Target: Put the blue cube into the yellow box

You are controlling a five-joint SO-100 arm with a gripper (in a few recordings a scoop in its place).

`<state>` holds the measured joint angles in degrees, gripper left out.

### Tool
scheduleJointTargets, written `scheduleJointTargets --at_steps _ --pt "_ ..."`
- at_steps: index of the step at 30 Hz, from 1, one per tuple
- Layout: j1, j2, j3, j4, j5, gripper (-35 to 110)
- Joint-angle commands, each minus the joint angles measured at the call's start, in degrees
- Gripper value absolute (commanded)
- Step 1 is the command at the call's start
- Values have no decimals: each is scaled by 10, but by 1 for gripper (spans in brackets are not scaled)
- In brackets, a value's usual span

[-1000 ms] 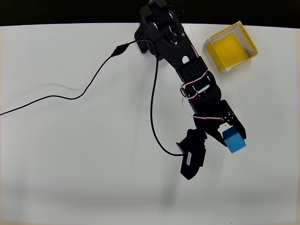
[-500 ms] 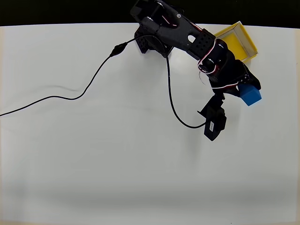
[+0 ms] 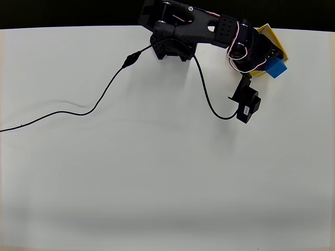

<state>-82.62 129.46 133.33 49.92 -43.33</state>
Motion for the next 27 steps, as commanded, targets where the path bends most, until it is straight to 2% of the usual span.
scheduleJointTargets --at_steps 1,27 --pt "-22 47 -4 11 -4 15" --pt "-78 18 55 24 20 15"
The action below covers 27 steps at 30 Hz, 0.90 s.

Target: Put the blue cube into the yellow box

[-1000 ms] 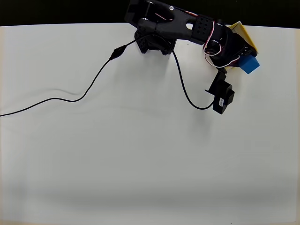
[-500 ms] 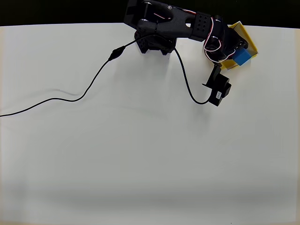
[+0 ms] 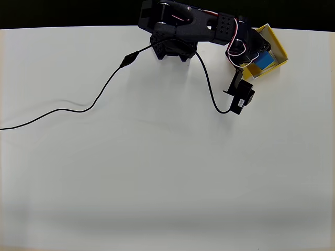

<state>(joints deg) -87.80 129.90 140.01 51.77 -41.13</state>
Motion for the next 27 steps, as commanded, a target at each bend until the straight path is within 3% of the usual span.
scheduleJointTargets --at_steps 1,19,27 --pt "-28 9 -10 3 -3 15" --pt "-32 -49 10 -54 -6 36" --pt "-19 -6 -102 -1 -84 32"
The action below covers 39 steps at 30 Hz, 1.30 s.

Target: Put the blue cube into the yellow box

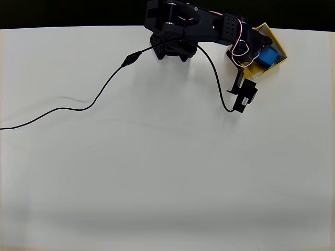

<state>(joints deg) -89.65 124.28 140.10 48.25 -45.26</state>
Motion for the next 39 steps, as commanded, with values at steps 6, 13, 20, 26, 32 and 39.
scheduleJointTargets --at_steps 6,13,20,26,32,39 --pt "23 82 -192 113 -125 21" --pt "163 173 -145 126 -244 12" --pt "360 310 -37 123 -384 3" --pt "522 381 47 96 -464 0" --pt "662 432 126 52 -516 0" --pt "790 543 291 -18 -561 0"
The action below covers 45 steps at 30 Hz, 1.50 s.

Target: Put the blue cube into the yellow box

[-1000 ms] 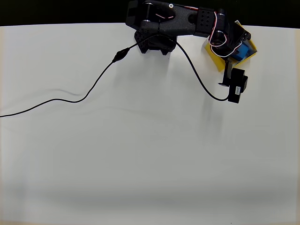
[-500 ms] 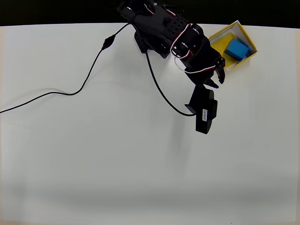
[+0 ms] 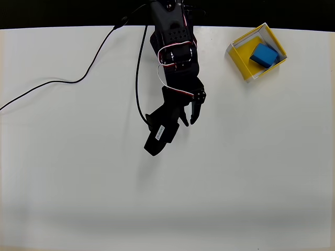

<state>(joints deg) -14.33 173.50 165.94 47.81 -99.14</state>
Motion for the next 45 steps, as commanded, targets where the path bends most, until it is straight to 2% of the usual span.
scheduleJointTargets --at_steps 1,8,22,30,45 --pt "47 70 47 -1 -26 0" --pt "100 167 107 121 -35 0" --pt "140 181 142 293 1 0" --pt "142 181 142 299 91 0" --pt "147 180 142 298 94 0"
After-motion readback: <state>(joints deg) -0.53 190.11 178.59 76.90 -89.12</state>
